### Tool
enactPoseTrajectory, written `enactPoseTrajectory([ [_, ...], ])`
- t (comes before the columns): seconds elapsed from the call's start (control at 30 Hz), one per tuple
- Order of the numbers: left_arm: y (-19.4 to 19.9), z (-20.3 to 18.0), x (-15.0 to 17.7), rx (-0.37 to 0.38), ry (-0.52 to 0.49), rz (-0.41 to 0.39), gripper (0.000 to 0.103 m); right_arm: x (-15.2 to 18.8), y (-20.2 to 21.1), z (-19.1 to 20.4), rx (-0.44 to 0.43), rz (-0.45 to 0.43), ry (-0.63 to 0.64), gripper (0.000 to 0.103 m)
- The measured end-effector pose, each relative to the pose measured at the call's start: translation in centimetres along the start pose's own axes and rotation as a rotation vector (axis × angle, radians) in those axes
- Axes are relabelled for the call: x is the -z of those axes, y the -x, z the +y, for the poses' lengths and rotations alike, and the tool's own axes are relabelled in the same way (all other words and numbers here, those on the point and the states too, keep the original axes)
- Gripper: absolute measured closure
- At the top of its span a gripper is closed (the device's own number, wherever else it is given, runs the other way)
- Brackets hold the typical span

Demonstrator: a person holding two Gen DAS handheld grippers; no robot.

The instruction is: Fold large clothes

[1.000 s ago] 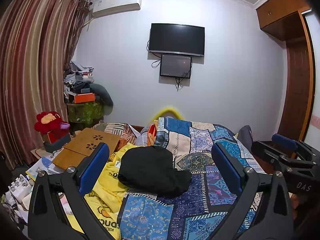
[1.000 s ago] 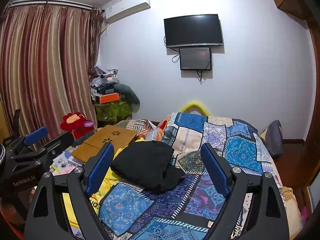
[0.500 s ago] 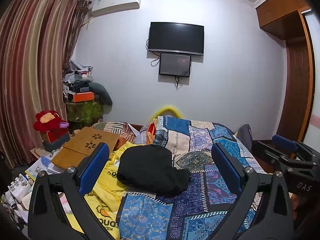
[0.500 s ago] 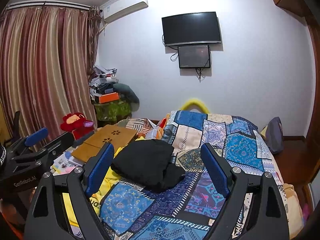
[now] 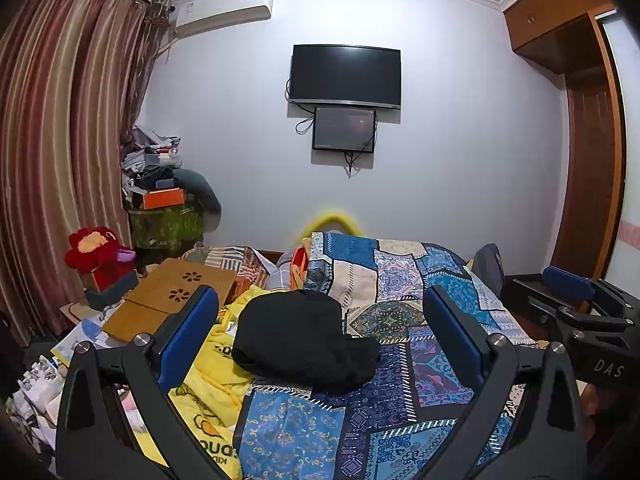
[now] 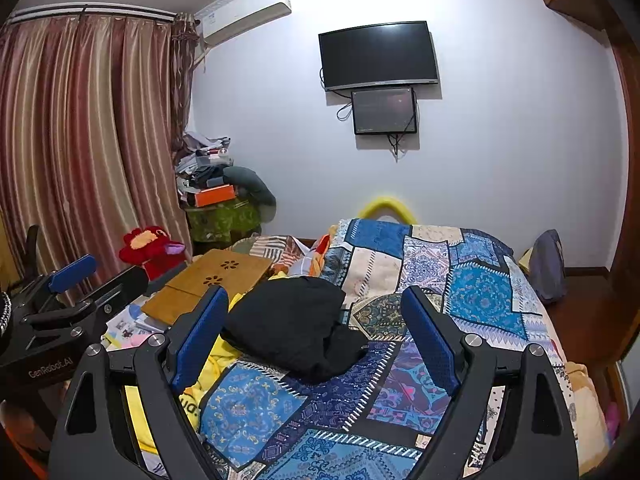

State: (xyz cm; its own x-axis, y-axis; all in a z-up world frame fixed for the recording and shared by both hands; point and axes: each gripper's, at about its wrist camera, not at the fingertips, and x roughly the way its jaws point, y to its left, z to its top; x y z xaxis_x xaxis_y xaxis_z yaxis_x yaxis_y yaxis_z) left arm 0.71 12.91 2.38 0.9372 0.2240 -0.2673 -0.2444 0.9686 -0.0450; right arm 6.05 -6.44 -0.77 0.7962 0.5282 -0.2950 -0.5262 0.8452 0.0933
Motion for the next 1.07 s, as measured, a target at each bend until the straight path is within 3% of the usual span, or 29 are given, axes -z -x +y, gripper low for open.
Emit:
enactPoseTrajectory([
  [1.07, -0.46, -0.33, 0.01, 0.049, -0.005, 0.031, 0.001, -0.05, -0.24, -0.10, 0.009, 0.006, -0.013, 0.017],
])
